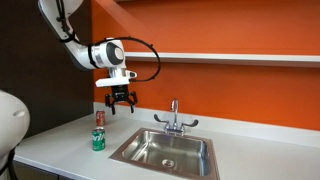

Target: Move the green can to the left counter

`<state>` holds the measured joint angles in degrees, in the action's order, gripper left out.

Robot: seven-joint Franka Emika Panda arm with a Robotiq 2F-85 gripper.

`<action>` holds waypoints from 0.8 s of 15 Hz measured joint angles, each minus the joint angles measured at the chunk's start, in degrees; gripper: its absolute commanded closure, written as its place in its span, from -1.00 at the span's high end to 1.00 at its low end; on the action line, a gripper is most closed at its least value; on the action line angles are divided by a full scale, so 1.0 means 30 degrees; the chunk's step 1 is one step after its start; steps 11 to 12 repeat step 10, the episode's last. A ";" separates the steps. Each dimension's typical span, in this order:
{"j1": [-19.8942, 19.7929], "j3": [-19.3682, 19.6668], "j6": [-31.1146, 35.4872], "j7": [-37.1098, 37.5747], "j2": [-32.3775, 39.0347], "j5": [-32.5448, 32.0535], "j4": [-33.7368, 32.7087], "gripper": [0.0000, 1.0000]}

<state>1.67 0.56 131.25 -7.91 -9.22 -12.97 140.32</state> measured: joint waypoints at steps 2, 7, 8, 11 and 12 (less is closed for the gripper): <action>-0.0555 0.0372 -0.0186 0.0349 -0.0533 -0.0334 0.0225 1.00; -0.0958 0.0542 -0.0424 0.0802 -0.1114 -0.0599 0.0543 1.00; -0.0958 0.0534 -0.0424 0.0824 -0.1114 -0.0600 0.0556 1.00; -0.0958 0.0535 -0.0425 0.0836 -0.1115 -0.0604 0.0565 1.00; -0.0958 0.0535 -0.0425 0.0836 -0.1115 -0.0604 0.0565 1.00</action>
